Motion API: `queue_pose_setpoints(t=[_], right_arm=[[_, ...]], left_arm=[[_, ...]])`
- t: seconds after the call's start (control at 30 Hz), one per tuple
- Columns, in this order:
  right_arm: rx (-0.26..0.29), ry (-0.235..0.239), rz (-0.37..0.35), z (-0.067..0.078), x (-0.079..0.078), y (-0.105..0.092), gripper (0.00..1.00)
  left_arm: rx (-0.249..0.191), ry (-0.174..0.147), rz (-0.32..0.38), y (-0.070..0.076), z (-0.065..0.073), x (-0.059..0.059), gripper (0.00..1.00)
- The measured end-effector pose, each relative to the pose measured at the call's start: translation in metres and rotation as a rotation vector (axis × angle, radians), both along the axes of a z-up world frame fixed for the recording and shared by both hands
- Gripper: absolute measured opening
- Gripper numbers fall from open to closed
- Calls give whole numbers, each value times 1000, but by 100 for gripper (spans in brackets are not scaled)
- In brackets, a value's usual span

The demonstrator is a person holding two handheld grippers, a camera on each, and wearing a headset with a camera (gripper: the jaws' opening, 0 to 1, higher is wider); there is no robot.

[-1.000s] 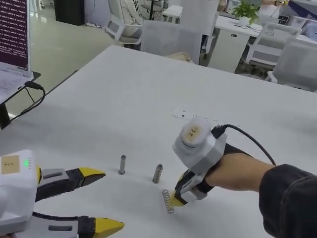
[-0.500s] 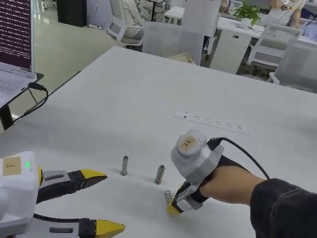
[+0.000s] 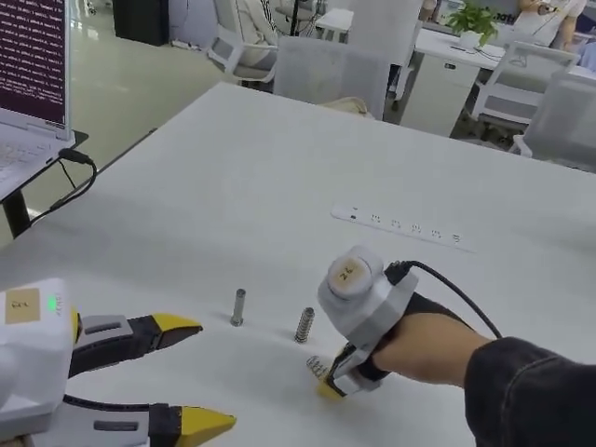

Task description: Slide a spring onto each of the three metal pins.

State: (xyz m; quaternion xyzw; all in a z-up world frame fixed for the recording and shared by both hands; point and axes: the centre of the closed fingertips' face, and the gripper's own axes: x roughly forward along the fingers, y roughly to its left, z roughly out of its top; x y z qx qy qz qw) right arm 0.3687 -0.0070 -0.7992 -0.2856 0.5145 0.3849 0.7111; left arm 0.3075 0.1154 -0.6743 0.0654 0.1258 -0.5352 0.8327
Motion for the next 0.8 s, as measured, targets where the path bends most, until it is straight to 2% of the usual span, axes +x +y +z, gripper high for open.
queue_pose_setpoints(t=[0.67, 0.8], right_arm=[[-39, -29, 62, -1, -2, -8, 9], [-35, -29, 73, 1, -7, -9, 9]], left_arm=[[5, 7, -8, -1, -1, -2, 52], [10, 8, -13, -2, -1, -3, 51]])
